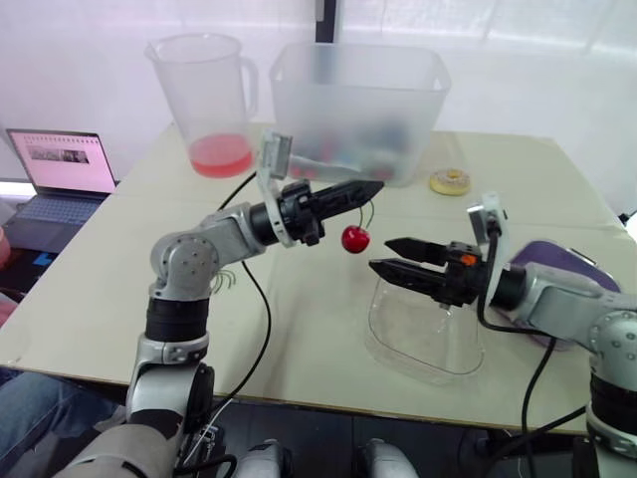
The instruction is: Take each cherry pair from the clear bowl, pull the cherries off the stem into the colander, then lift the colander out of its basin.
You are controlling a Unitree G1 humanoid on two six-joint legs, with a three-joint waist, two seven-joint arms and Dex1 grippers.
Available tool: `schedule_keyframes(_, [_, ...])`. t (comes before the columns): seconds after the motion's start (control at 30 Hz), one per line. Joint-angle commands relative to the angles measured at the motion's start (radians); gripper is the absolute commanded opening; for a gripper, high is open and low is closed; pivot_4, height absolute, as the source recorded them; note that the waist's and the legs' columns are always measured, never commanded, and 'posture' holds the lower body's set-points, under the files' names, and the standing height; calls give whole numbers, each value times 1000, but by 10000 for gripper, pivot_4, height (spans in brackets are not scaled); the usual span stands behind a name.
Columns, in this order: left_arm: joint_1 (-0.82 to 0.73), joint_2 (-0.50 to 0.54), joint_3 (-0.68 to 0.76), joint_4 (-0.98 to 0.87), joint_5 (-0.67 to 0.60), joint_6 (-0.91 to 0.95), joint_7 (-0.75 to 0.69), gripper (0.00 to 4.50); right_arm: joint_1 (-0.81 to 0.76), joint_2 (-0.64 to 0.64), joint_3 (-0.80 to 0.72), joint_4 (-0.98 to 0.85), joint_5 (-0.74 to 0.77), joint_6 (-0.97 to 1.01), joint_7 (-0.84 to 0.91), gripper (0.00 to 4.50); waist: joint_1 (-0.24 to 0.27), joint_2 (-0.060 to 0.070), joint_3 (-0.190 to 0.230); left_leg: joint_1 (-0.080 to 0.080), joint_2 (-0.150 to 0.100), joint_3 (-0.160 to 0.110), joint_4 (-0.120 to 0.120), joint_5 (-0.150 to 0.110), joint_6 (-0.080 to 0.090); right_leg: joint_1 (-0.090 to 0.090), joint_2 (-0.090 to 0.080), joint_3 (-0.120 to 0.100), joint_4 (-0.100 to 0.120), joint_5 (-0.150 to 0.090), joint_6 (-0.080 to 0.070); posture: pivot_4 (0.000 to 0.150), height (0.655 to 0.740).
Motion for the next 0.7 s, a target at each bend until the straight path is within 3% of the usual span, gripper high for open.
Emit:
schedule_keyframes(0.03, [-14, -4, 15, -38, -26, -7, 5, 0, -40, 28, 21, -22, 37, -42, -35, 44294, 0, 0, 0, 0, 0, 0, 0, 0, 0, 0, 0, 0, 0, 0, 0, 1500, 7078])
schedule_keyframes(0.27, [-17, -2, 10, -37, -26, -7, 2, 0, -89, 95, 95, -10, 67, -80, -86, 44294, -1, 0, 0, 0, 0, 0, 0, 0, 0, 0, 1, 0, 0, 0, 0, 1500, 7078])
schedule_keyframes(0.37, [-18, 1, 7, -37, -25, -4, -3, 0, -102, 118, 112, 1, 62, -100, -104, 35899, 0, 0, 0, 0, 0, 0, 0, 0, 1, 0, 1, 0, 0, 0, 0, 1500, 7078])
schedule_keyframes(0.57, [-16, -1, 3, -39, -23, -5, -4, 0, -103, 121, 129, 1, 64, -120, -108, 8904, -1, 0, 0, 0, 0, 0, 0, 0, 1, 0, 0, 0, 0, 0, 0, 1500, 7078])
schedule_keyframes(0.7, [-17, -2, 4, -37, -21, -10, -4, 0, -99, 119, 134, 1, 66, -126, -112, 8904, -1, 0, 0, 0, 0, 0, 0, -1, 1, 0, 1, 0, 0, 0, 0, 1500, 7078])
